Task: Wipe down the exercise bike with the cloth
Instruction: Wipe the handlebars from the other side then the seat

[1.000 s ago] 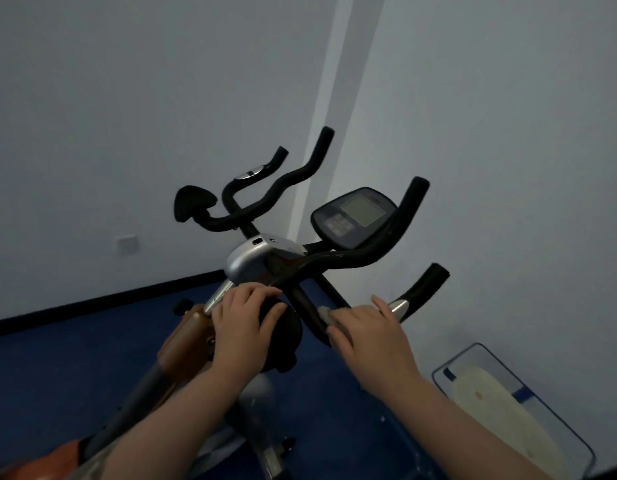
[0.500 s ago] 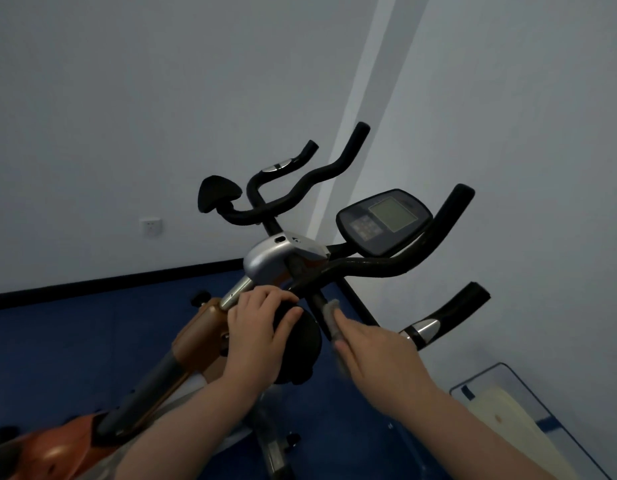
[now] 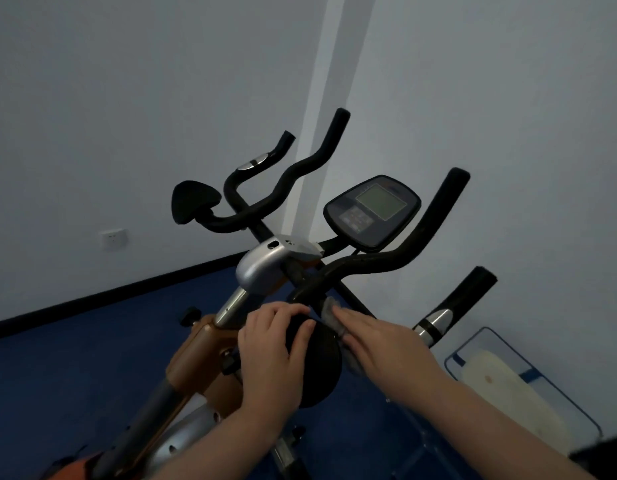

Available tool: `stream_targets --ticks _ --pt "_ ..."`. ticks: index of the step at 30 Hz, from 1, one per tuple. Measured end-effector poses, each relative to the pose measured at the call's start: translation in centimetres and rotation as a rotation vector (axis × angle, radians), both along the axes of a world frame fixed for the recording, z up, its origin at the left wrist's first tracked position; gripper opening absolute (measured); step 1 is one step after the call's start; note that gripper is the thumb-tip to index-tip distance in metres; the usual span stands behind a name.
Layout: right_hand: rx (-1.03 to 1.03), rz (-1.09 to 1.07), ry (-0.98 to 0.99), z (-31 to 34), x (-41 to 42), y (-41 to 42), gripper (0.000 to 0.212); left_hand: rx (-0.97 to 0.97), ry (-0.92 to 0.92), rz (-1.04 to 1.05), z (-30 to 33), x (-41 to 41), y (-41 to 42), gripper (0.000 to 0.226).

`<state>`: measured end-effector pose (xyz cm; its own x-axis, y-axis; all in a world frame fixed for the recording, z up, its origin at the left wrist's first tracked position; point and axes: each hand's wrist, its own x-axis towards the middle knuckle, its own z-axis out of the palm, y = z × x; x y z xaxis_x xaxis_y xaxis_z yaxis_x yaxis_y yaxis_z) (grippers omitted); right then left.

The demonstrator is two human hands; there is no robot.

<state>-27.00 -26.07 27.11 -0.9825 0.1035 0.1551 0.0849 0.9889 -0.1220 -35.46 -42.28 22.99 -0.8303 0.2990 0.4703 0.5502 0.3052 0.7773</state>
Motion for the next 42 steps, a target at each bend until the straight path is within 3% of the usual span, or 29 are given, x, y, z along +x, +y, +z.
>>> stream_targets --ticks 5,12,17,19,23,27,30,35,37,39,42 --pt "0.042 -0.162 0.08 -0.4 -2.3 -2.1 0.043 0.026 0.0 -0.013 0.0 -0.1 0.1 0.018" --pt "-0.304 -0.123 0.099 5.3 1.0 -0.4 0.005 -0.004 0.003 -0.008 -0.1 -0.3 0.0 0.015" --pt "-0.536 -0.036 -0.174 7.7 1.0 0.6 0.013 0.009 0.01 -0.003 0.0 -0.3 0.2 0.019" --pt "-0.456 -0.068 -0.18 6.6 0.4 0.6 0.015 0.016 0.012 -0.008 0.0 -0.3 0.2 0.018" --pt "-0.09 -0.012 -0.062 3.8 -1.0 -0.1 0.007 0.016 0.011 -0.015 0.0 -0.2 0.1 0.016" --pt "-0.033 -0.021 -0.026 3.0 -1.6 0.5 0.019 0.018 0.007 -0.02 -0.1 -0.2 0.0 0.016" --pt "0.136 -0.014 0.11 2.5 -1.0 0.2 0.019 0.023 0.018 -0.018 -0.1 -0.3 0.0 0.012" --pt "0.201 -0.104 0.307 0.4 2.3 0.3 0.019 0.018 0.025 -0.014 -0.1 -0.2 0.0 0.017" --pt "0.261 -0.125 0.274 0.3 1.8 -0.4 0.016 -0.023 0.04 0.002 0.1 -0.1 0.0 0.013" --pt "0.344 -0.182 0.078 0.5 0.2 -1.4 0.014 -0.094 0.09 0.032 0.3 -0.1 0.0 0.009" --pt "0.392 -0.158 -0.14 0.1 -2.1 -1.4 0.03 -0.215 0.264 0.023 1.2 -0.3 0.4 0.02"
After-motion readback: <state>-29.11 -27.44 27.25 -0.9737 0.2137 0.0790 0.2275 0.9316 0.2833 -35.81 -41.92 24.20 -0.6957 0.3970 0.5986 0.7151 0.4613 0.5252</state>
